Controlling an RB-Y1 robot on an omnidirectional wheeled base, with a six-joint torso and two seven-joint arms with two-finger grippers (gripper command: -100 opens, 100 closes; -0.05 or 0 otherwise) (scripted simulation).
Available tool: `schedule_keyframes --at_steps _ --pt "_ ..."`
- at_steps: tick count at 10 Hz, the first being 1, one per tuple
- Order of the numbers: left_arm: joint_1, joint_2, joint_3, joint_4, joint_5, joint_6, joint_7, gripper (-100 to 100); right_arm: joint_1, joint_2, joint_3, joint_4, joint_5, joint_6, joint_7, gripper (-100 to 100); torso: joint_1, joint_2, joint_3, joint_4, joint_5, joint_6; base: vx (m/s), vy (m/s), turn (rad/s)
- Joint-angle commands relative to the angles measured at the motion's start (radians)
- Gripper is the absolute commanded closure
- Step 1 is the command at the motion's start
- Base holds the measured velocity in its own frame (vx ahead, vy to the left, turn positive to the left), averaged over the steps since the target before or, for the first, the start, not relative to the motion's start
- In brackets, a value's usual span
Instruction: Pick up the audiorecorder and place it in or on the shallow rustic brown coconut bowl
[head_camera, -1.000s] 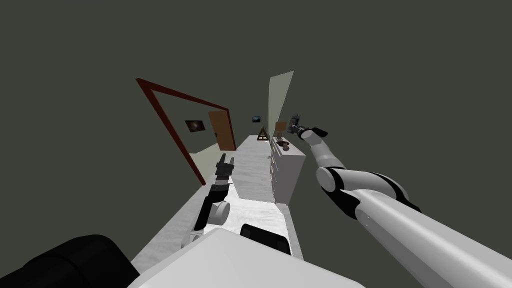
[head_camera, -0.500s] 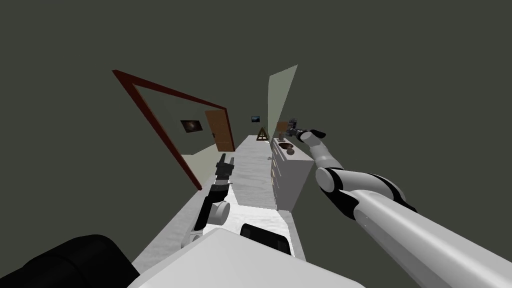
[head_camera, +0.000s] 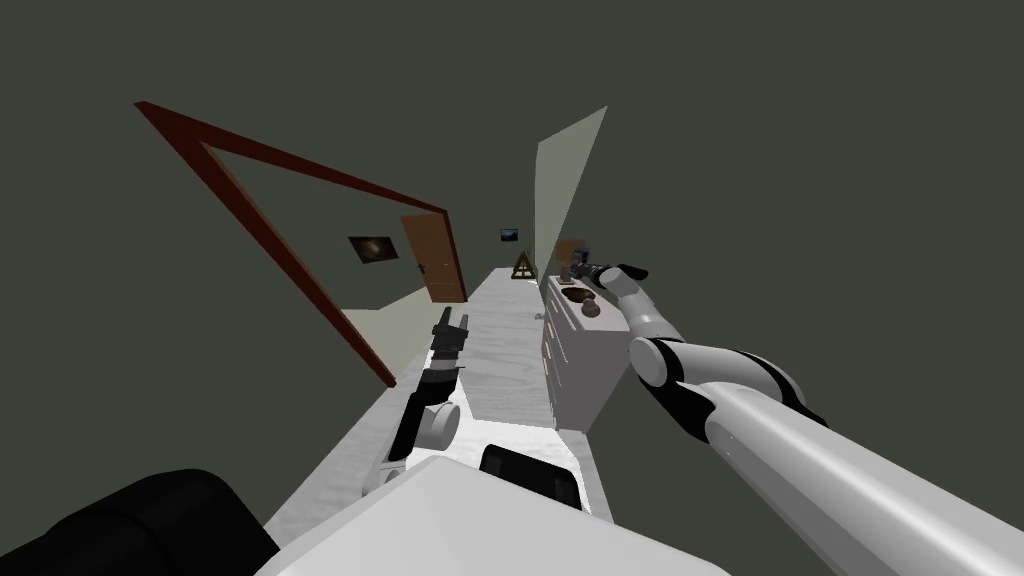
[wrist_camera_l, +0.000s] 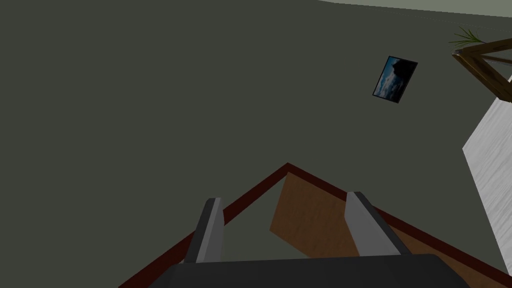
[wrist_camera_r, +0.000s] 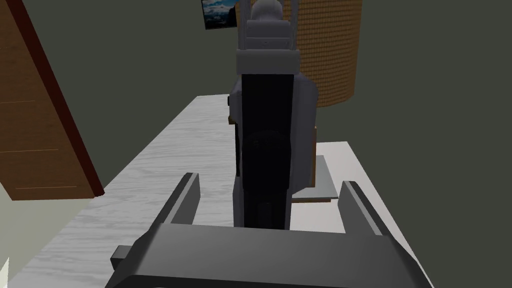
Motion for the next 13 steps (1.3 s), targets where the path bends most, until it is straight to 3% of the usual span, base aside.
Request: schedule_keyframes --at_steps 1,4,5,6,9,10,11,13 --pt "0.000 0.000 0.000 0.000 0.000 0.000 0.000 0 0.000 0.000 0.000 0.000 0.000 0.000 0.000 -100 0.000 0.000 0.000 0.000 0.000 0.000 0.009 0.000 0.000" --pt "0.000 0.000 0.000 0.000 0.000 0.000 0.000 0 0.000 0.000 0.000 0.000 0.000 0.000 0.000 -100 0.000 0.004 0.003 0.001 0.000 0.000 0.000 0.000 0.000" --pt "0.000 0.000 0.000 0.000 0.000 0.000 0.000 0 0.000 0.000 0.000 0.000 0.000 0.000 0.000 0 0.000 0.005 0.003 0.001 0.000 0.000 0.000 0.000 0.000" --pt "0.000 0.000 0.000 0.000 0.000 0.000 0.000 0 -0.022 -0.021 0.001 0.012 0.002 0.036 -0.019 -100 0.000 0.005 0.003 0.001 0.000 0.000 0.047 0.028 -0.052" --pt "0.000 0.000 0.000 0.000 0.000 0.000 0.000 0 -0.051 -0.048 0.003 0.027 0.005 0.081 -0.042 -100 0.002 0.000 0.000 0.000 0.001 0.000 0.075 0.038 -0.046" --pt "0.000 0.000 0.000 0.000 0.000 0.000 0.000 0 -0.040 -0.041 0.002 0.016 0.009 0.071 -0.039 -100 0.002 0.000 0.000 0.000 0.001 0.000 0.032 0.015 -0.010" --pt "0.000 0.000 0.000 0.000 0.000 0.000 0.000 0 -0.041 -0.043 0.002 0.016 0.009 0.076 -0.042 0 0.001 0.002 0.001 0.000 0.000 0.000 0.005 0.003 0.003" --pt "0.000 0.000 0.000 0.000 0.000 0.000 0.000 0 -0.041 -0.042 0.002 0.016 0.009 0.075 -0.042 0 0.000 0.004 0.003 0.001 0.000 0.000 0.000 0.000 0.000"
